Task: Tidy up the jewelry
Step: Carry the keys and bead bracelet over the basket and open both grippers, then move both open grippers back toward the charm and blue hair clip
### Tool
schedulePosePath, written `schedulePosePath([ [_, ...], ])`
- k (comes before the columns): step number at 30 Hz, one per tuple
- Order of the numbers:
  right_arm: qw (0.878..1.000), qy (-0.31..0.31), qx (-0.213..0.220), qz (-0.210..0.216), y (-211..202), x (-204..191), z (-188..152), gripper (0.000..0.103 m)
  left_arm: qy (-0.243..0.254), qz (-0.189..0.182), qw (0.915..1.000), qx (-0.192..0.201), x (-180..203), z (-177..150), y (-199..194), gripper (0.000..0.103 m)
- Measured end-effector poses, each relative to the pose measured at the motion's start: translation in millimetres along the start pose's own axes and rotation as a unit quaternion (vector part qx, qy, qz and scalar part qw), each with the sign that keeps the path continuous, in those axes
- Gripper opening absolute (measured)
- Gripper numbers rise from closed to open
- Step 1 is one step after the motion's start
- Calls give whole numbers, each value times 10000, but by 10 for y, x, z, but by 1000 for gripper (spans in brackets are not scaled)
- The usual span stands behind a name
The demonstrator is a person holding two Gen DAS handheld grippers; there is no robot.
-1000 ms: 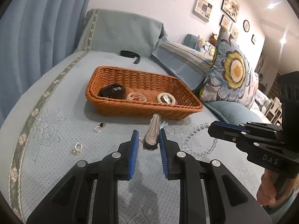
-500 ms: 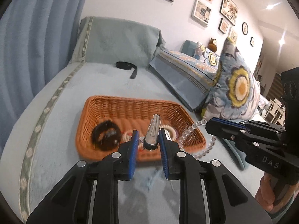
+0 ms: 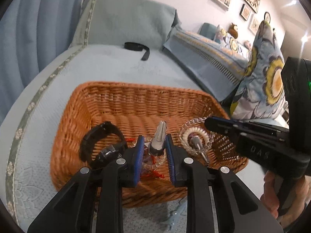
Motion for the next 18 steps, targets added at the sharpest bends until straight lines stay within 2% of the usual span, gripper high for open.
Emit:
schedulePosePath([
  [4,9998,174,-50,-20,21,106,-43,7,-84,-63,9999,22,9,-31,34,23],
  [6,9995,303,-69,61,-6,147,-73,9,-76,-142,9998,65,30,-47,-21,39],
  [7,9994,336,-70,78,-33,151,-90,14,-63,-159,9998,123,50,-49,-69,46],
  [8,9994,329,-41,97,-66,145,-100,24,-24,-217,9996,197,68,-48,-137,46],
  [9,9995,288,35,118,-133,121,-114,30,43,-306,9992,239,97,-44,-213,46],
  [11,9995,224,212,83,-273,73,-129,50,98,-380,9986,363,136,-25,-384,46],
  [14,9987,114,499,21,-555,-44,-191,50,171,-458,9970,603,158,0,-732,53],
  [18,9975,59,701,99,-846,-211,-328,50,148,-453,9943,951,76,-75,-1291,54],
])
Point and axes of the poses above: each gripper's, at about its wrist camera, not at the fingertips, and y roughly the way its jaws point, x to its right, z to its top, the point moved 9 cm from there along y, roughly the way its jaws point, and after that the axes turned 7 degrees about -x, right-handed, at the moved point
